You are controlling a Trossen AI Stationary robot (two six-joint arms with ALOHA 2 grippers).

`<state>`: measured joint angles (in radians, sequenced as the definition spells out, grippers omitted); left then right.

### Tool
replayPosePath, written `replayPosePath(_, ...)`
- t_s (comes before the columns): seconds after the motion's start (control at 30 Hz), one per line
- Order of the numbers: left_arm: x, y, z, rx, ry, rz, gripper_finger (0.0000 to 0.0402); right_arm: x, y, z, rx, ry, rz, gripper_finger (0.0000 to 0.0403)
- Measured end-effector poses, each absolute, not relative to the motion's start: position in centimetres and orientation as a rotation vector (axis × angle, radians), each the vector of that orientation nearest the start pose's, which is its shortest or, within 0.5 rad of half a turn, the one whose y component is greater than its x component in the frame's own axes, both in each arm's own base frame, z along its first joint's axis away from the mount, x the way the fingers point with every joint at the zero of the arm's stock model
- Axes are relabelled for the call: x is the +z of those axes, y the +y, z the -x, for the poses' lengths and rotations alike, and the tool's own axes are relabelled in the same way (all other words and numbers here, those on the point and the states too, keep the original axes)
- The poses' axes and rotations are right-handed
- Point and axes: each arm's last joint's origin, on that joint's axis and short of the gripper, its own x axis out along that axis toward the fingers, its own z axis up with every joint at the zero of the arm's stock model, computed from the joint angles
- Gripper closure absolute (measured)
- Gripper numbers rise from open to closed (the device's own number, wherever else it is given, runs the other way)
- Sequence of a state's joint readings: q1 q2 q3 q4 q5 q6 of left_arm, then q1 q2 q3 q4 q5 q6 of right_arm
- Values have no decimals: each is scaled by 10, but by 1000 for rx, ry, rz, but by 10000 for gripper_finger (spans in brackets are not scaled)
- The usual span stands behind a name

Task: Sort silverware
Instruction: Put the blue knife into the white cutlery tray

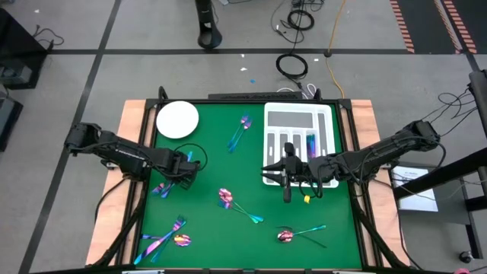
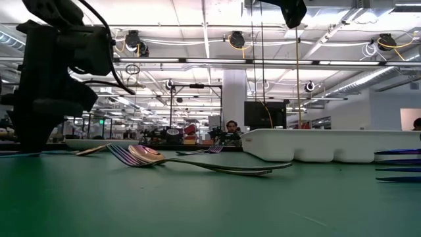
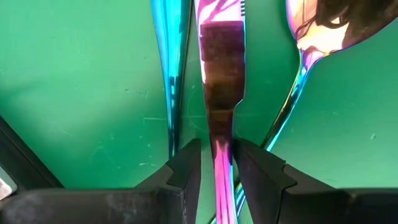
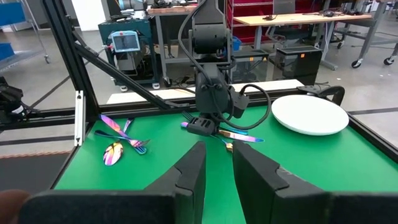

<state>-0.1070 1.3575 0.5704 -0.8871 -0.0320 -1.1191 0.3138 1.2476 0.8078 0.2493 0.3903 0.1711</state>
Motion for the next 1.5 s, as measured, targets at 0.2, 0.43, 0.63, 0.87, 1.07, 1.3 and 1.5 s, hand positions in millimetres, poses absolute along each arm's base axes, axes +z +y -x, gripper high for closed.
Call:
replayPosePath(0.2,134,-18,-169,847,1498,726,293,286,75,-266,-92,172,-105,332)
replayPosePath(0.43,133,-18,-169,823,1508,716,296,286,75,-266,-92,172,-105,332)
replayPosePath(0.63,133,-18,-170,816,1504,726,351,286,75,-266,-91,172,-105,332)
replayPosePath(0.87,133,-18,-170,814,1507,720,382,286,75,-266,-91,172,-105,332)
replayPosePath(1.07,140,-18,-173,811,1511,695,376,286,75,-266,-92,172,-105,332)
replayPosePath(1.3,149,-18,-176,779,1481,681,375,286,75,-266,-91,174,-104,332)
replayPosePath(1.5,161,-17,-178,770,1408,675,375,285,75,-266,-92,177,-103,332)
